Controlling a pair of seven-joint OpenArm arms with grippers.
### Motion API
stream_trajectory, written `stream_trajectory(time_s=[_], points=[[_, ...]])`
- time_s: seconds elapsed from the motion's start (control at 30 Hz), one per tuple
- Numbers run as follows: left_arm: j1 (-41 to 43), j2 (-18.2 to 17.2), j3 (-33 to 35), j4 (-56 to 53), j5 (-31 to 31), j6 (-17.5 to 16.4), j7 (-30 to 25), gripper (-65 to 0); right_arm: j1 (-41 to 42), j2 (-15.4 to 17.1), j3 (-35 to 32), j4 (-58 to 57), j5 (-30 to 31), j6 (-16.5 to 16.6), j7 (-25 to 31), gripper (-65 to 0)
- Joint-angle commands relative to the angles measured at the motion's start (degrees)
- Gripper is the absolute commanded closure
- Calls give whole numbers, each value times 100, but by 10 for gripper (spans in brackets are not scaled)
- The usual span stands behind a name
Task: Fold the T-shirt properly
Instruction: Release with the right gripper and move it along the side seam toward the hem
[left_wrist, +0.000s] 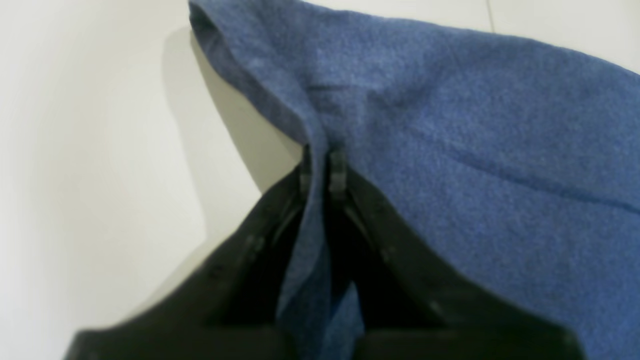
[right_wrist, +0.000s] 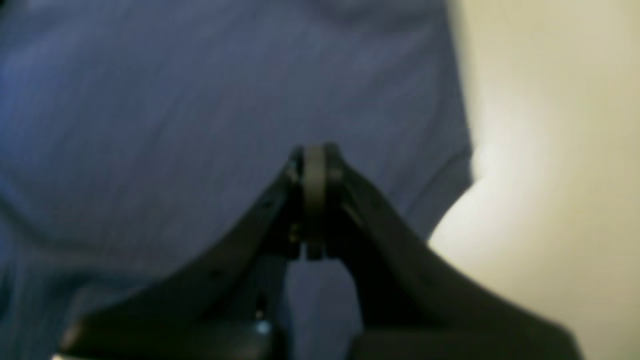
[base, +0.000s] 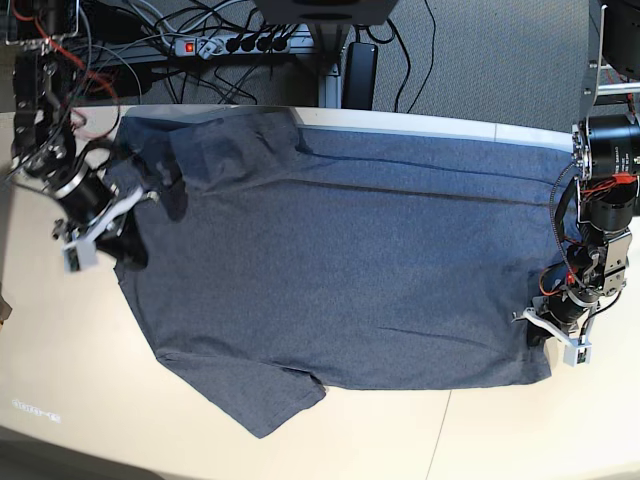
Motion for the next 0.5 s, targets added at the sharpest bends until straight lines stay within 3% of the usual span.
stream_trajectory(time_s=[0.0, 0.13, 0.37, 0.4, 0.47], points=[[-105, -48, 0, 42, 72, -173, 52, 0, 262, 109, 151, 46, 66, -7, 92, 0], [-125, -33, 0, 42, 74, -177, 52, 0, 1274, 127, 295, -868, -101, -59, 57, 0], [-120, -33, 0, 42, 332, -195, 52, 0, 3600, 107, 295, -4603, -70, -157, 232, 0], [-122, -33, 0, 42, 328, -192, 52, 0, 3860, 107, 295, -5069, -72, -153, 269, -23], [-122, -31, 0, 42, 326, -192, 50, 0, 4262, 105, 293, -5845, -66, -146, 269, -293]])
